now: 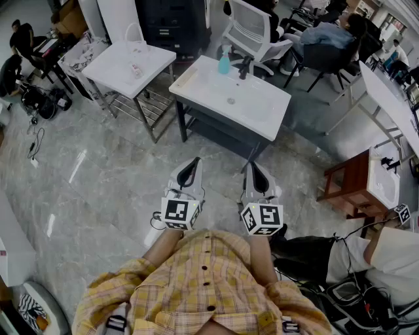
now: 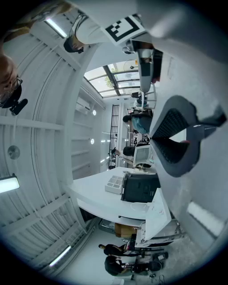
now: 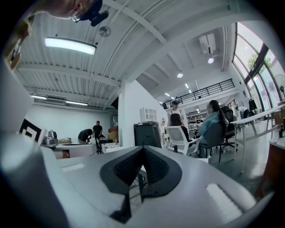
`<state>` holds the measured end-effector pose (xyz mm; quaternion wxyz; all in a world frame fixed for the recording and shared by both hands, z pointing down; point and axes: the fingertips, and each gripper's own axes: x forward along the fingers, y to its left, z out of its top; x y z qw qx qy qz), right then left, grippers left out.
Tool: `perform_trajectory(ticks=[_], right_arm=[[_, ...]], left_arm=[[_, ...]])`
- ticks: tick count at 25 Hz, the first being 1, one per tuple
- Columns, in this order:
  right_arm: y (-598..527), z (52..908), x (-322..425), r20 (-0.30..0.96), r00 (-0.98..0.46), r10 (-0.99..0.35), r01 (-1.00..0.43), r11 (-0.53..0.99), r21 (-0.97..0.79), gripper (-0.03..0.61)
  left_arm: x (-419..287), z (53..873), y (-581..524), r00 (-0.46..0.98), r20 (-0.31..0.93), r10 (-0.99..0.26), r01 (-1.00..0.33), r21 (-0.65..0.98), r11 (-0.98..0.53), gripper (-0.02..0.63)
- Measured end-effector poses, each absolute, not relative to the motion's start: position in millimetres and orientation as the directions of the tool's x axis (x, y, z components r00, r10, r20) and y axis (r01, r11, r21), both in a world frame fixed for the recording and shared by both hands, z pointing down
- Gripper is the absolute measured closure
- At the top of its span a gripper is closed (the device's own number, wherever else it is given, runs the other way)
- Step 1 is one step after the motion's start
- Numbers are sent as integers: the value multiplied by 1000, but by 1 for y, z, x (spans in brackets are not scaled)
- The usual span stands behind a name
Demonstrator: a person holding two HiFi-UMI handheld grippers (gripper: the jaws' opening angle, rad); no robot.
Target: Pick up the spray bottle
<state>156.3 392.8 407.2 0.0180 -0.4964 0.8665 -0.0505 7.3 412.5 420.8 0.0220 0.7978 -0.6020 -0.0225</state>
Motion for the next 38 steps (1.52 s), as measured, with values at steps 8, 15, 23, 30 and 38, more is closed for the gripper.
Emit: perform_trajectory(ticks=[8, 15, 23, 30, 38], right_arm=[[403, 407, 138, 18, -488, -873, -867, 482, -130, 577], [411, 411, 115, 24, -461, -887, -883, 456, -111, 577], [371, 423, 91, 41, -458, -888, -886, 453, -102, 577], [286, 435, 80, 34, -461, -887, -882, 454, -127, 577], [149, 433, 69, 41, -454, -890, -883, 443, -156, 577]], left_arm=[[-12, 423, 422, 292, -7, -956, -954, 64, -292, 614], [-31, 433, 423, 325, -5, -946, -943, 72, -324, 614], [-52, 448, 388, 326, 19, -945, -942, 87, -324, 614], [-60, 454, 303, 336, 38, -941, -940, 67, -333, 614], [-70, 450, 169, 346, 65, -936, -938, 42, -344, 614]])
